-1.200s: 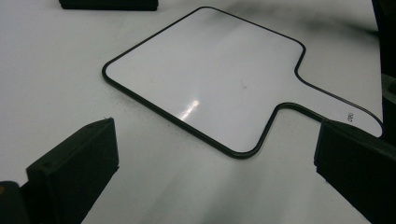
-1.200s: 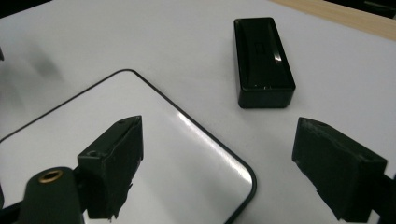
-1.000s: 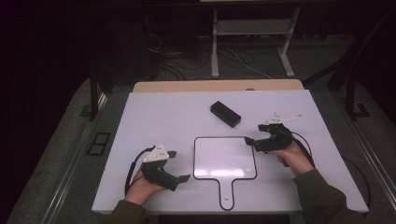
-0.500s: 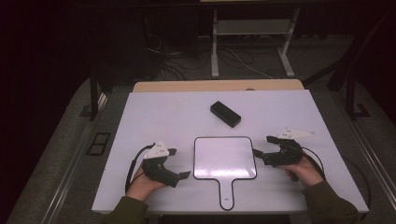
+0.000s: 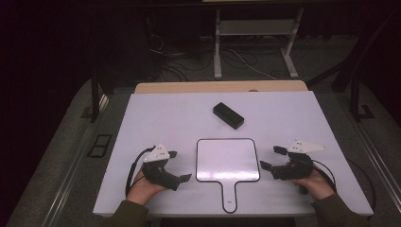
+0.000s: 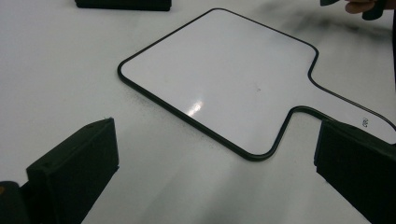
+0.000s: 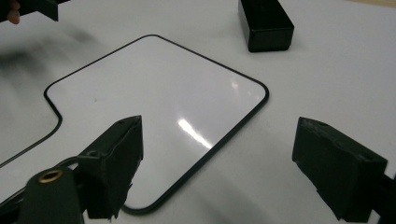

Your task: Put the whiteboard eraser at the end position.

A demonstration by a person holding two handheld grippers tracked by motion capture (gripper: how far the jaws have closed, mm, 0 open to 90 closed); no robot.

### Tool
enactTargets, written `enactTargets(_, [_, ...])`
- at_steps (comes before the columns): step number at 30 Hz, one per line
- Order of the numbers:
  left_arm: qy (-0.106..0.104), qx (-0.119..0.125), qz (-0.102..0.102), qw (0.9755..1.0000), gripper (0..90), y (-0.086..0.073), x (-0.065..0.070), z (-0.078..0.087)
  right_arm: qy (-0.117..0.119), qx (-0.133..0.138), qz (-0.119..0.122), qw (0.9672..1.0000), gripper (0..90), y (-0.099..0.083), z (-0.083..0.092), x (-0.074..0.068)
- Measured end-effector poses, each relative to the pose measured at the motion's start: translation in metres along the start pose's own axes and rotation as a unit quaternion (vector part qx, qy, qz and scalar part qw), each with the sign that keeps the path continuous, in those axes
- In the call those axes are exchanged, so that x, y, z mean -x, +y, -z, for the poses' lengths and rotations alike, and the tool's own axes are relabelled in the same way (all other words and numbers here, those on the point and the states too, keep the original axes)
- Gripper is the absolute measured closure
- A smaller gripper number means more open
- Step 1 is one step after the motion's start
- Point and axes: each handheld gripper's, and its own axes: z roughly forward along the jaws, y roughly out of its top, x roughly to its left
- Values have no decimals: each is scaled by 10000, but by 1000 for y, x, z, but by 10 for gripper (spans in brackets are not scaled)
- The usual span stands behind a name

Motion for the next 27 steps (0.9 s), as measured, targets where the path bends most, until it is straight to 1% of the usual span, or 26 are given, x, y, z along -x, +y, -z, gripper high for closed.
enactTargets(10, [18, 20, 35, 10000, 0, -1, 0, 1, 20, -31, -69, 10000, 150, -18, 16, 0])
enactTargets(17, [27, 23, 55, 10000, 0, -1, 1, 3, -11, -90, -23, 10000, 150, -26, 23, 3])
enactTargets(20, [32, 27, 57, 10000, 0, -2, 1, 3, -64, -122, -35, 9999, 150, -28, 24, 5])
enactTargets(23, [35, 22, 52, 10000, 0, -2, 0, 4, -59, -89, -61, 9999, 150, -28, 24, 6])
enactTargets(26, [32, 20, 59, 10000, 0, -2, 1, 3, -45, -124, -77, 9999, 150, -28, 24, 6])
enactTargets(27, [30, 13, 56, 10000, 0, -2, 1, 3, -40, -109, -54, 9999, 150, -28, 24, 6])
